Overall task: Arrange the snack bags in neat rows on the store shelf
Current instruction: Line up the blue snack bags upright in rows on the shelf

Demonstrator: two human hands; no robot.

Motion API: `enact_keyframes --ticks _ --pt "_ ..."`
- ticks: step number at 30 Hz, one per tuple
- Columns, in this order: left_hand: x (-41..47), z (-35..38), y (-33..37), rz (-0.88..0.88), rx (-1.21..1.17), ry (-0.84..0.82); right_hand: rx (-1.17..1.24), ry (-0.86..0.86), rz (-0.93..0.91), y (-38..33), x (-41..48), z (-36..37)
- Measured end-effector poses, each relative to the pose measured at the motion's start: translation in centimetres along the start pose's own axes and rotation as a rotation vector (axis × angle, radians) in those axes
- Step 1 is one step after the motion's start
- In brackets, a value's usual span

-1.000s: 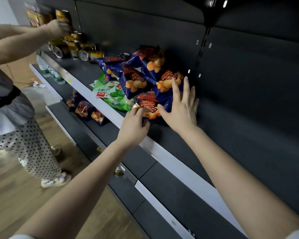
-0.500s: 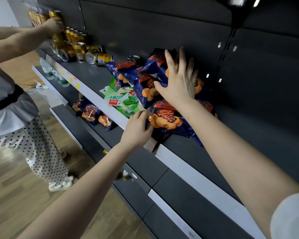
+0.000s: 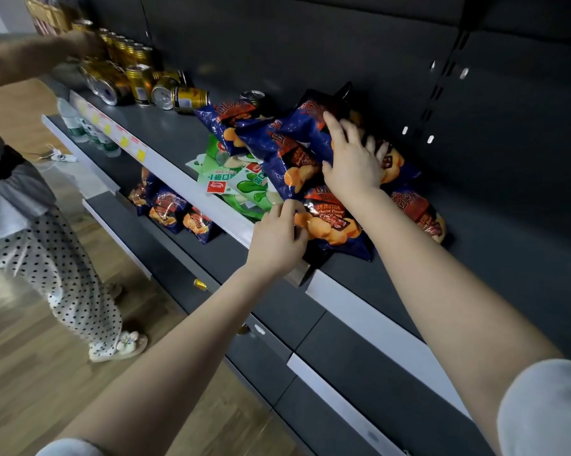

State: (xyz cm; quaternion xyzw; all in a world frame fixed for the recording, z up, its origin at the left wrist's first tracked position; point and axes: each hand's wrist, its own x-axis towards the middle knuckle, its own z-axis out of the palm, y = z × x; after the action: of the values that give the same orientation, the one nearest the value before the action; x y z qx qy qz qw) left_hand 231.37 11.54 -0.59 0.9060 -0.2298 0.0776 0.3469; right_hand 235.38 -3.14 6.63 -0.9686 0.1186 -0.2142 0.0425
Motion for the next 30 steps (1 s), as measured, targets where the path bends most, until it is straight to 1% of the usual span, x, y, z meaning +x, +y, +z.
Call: enact_keyframes --ticks 4,6,7,9,12,14,15,17,19,21,24,27,30 --pt "0.0 0.1 0.5 -0.008 -0.002 -0.001 -0.015 0.011 -0.025 0.4 -0.8 0.1" --pt "-0.1 0.0 0.6 -0.007 -0.019 -0.019 0.023 0.014 -0.031 0.7 -0.9 -0.4" --pt "-0.1 -0.1 0.6 -0.006 -0.030 -0.033 0.065 0.032 -0.024 0.8 -0.9 -0.9" --pt "-0.3 -0.4 0.5 0.005 -0.043 -0.034 0.148 0.133 0.017 1.1 -1.1 -2.4" --pt "-0.5 -0.6 0.7 -0.031 -0.089 0.091 0.164 0.315 0.073 1.7 -1.9 -4.4" --pt "-0.8 -0.6 1.5 -0.088 -0.180 0.203 0.170 0.366 0.055 2.4 -2.7 -5.2" --pt "-0.9 -0.6 2.0 -0.086 -0.216 0.249 0.168 0.376 0.039 2.8 -3.2 -5.4" --pt "-0.9 -0.5 3.4 -0.010 -0.253 0.314 0.152 0.387 0.015 4.1 -4.3 -5.5" --pt "-0.8 -0.2 5.0 0.085 -0.317 0.317 0.138 0.379 0.018 5.4 -5.6 -5.6" --pt "-0.7 0.3 7.2 0.158 -0.409 0.257 0.115 0.368 0.050 7.2 -7.1 -5.8" --pt "-0.9 1.6 10.9 0.232 -0.547 0.097 0.087 0.388 0.110 10.2 -9.7 -6.2" --pt "-1.5 3.7 15.2 0.209 -0.731 -0.111 0.048 0.473 0.172 14.0 -12.8 -7.4" --pt "-3.1 6.6 20.2 0.152 -1.002 -0.346 -0.063 0.598 0.194 17.8 -17.2 -8.9"
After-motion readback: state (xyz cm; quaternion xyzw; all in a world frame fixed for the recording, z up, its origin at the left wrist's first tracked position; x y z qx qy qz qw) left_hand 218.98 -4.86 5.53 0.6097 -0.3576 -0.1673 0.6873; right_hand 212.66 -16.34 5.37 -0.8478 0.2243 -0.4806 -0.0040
